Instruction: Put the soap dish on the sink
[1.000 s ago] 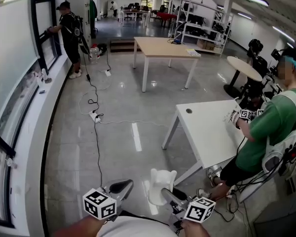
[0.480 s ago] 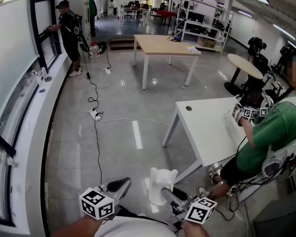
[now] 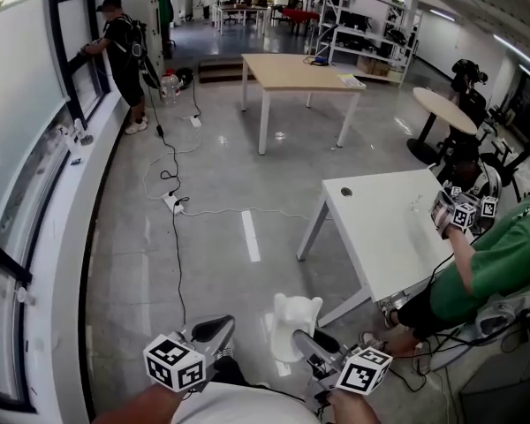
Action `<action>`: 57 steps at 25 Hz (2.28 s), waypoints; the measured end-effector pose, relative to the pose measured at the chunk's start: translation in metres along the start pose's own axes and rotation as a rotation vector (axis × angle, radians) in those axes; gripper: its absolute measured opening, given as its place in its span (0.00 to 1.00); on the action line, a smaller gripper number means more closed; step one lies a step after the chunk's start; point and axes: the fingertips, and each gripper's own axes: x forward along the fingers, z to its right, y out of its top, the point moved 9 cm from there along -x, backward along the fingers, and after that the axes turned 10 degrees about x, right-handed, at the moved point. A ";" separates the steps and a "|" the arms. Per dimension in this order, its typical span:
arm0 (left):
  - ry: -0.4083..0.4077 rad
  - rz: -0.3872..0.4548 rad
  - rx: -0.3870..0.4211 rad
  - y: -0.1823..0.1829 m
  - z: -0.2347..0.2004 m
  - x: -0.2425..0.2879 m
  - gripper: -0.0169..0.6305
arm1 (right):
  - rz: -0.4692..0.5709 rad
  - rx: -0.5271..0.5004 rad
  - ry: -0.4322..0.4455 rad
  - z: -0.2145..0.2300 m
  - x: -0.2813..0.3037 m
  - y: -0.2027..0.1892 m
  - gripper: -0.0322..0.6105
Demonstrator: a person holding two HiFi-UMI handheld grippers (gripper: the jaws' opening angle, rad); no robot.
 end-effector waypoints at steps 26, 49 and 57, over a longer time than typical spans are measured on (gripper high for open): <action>-0.080 0.001 0.040 0.085 -0.219 0.096 0.04 | 0.034 0.050 -0.062 0.046 0.200 0.114 0.27; -0.001 0.017 0.034 0.168 -0.314 0.275 0.04 | -0.051 0.013 -0.011 0.158 0.308 0.304 0.27; 0.017 0.025 0.039 0.208 -0.338 0.340 0.03 | -0.075 0.012 0.003 0.199 0.328 0.366 0.27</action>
